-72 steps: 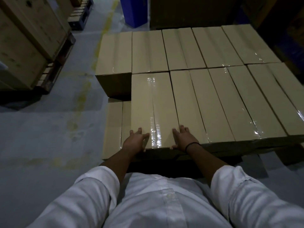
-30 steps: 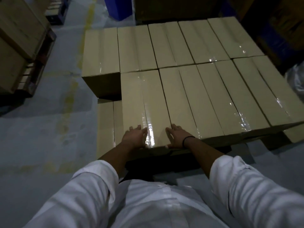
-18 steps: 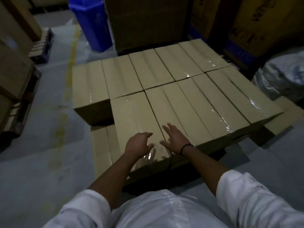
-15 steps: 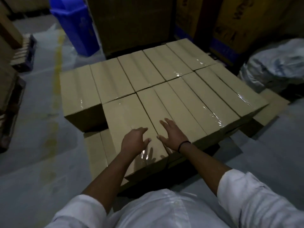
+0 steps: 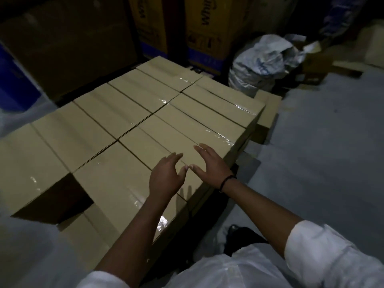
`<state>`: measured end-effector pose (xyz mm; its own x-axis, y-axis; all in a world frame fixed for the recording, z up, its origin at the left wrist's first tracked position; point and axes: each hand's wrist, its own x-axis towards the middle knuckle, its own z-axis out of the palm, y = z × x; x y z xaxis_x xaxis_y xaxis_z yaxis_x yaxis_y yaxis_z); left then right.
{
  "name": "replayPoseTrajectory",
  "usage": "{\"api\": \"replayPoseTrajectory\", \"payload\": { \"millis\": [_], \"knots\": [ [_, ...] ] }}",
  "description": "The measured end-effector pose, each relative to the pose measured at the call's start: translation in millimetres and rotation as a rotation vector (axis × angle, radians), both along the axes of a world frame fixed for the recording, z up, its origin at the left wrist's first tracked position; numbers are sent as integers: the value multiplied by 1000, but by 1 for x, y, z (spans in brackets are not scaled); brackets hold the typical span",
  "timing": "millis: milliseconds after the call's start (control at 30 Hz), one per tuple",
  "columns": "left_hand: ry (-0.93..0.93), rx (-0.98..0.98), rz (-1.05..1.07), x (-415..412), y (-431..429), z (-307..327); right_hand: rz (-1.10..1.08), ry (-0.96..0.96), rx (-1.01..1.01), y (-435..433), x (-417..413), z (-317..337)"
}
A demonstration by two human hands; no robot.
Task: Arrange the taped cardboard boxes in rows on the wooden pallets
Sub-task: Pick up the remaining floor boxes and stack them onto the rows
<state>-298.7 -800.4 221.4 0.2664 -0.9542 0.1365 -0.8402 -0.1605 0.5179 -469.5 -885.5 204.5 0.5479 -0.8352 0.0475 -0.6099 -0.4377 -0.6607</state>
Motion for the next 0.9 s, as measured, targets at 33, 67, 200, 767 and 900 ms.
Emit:
{"api": "replayPoseTrajectory", "payload": {
  "millis": [33,67,200,767,900],
  "knots": [
    [3,7,-17,-6,-9,0,-28,-3,6,-5,-9,1],
    [0,12,-37,-13,-19,1,-57,-5,8,-10,-20,1],
    [-34,22,-124,-51,-65,1,-192,6,41,-39,-70,-1],
    [18,28,-408,-321,-313,11,-520,-46,90,-239,-370,2],
    [24,48,-432,-361,-353,9,-561,-46,113,-278,-418,-1]
  ]
}}
